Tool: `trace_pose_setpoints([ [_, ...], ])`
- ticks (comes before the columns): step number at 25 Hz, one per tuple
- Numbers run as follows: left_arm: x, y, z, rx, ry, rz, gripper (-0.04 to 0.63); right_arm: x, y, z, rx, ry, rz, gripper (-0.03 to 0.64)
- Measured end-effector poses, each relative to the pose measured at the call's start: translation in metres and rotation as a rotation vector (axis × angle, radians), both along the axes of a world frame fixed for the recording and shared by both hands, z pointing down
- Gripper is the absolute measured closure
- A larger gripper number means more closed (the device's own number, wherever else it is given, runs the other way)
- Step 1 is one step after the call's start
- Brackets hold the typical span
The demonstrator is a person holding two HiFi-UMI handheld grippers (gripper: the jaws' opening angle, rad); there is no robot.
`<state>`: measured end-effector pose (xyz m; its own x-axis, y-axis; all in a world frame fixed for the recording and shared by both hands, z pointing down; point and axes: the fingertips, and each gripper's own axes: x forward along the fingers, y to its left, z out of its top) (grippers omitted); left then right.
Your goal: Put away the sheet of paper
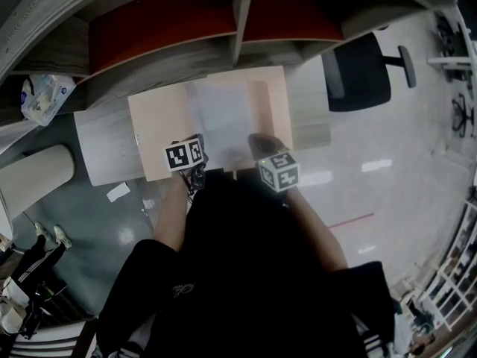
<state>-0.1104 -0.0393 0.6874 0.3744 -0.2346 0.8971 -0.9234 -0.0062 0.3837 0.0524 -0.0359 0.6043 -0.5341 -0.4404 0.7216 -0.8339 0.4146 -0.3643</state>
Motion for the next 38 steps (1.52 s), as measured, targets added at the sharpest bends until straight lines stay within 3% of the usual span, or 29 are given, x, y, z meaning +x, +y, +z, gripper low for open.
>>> trace_pose_setpoints([
  [38, 0.064, -0.008, 0.001, -0.004, -0.009, 0.197, 0.546, 0.038, 0.003, 0.002, -0.005, -0.003, 0.076, 0.592],
])
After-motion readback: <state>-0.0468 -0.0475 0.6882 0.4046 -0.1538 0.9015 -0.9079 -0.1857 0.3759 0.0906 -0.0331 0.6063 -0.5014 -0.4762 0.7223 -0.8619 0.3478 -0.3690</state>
